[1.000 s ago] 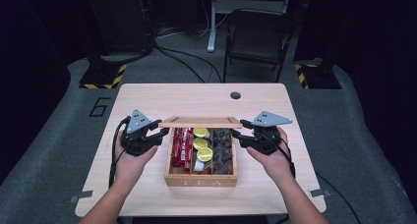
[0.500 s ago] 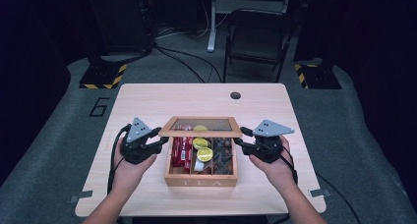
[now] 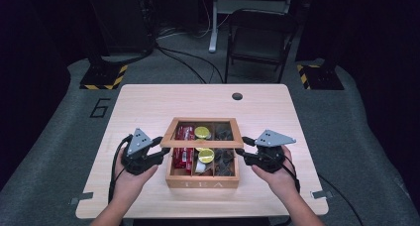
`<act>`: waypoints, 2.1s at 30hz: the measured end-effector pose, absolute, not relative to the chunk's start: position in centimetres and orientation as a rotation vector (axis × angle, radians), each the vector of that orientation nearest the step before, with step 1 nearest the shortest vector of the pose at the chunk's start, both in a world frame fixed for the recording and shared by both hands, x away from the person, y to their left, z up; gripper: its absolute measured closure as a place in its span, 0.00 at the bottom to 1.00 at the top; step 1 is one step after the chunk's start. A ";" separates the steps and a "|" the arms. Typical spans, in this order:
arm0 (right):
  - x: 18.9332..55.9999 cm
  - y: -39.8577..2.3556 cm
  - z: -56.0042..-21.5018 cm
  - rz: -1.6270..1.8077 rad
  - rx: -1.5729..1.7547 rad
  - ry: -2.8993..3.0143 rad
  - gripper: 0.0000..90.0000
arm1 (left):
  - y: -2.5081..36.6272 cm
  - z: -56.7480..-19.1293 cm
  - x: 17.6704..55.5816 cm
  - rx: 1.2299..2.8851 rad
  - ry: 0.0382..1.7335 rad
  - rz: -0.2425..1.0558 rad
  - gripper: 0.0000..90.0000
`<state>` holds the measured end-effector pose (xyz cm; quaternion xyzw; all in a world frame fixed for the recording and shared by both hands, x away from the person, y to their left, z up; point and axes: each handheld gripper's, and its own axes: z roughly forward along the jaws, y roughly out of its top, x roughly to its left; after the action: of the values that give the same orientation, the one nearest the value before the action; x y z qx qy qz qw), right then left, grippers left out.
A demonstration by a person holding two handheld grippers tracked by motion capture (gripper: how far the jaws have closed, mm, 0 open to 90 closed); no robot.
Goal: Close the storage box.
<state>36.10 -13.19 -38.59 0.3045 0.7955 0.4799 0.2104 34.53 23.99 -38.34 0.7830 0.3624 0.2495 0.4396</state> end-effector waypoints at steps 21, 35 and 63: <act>34.8 -13.2 -41.1 1.310 0.839 2.243 0.60 | 24.2 -41.1 33.4 1.947 0.899 0.585 0.61; 34.3 -13.2 -41.6 1.286 0.837 2.276 0.60 | 24.3 -41.6 32.9 1.981 0.887 0.566 0.61; 33.1 -12.9 -45.1 1.267 0.874 2.341 0.60 | 24.4 -45.4 32.0 2.006 0.907 0.489 0.60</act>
<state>33.12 -12.94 -45.06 0.3074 0.8235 0.4458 0.1689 31.99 24.40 -45.42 0.8035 0.3633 0.1957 0.4291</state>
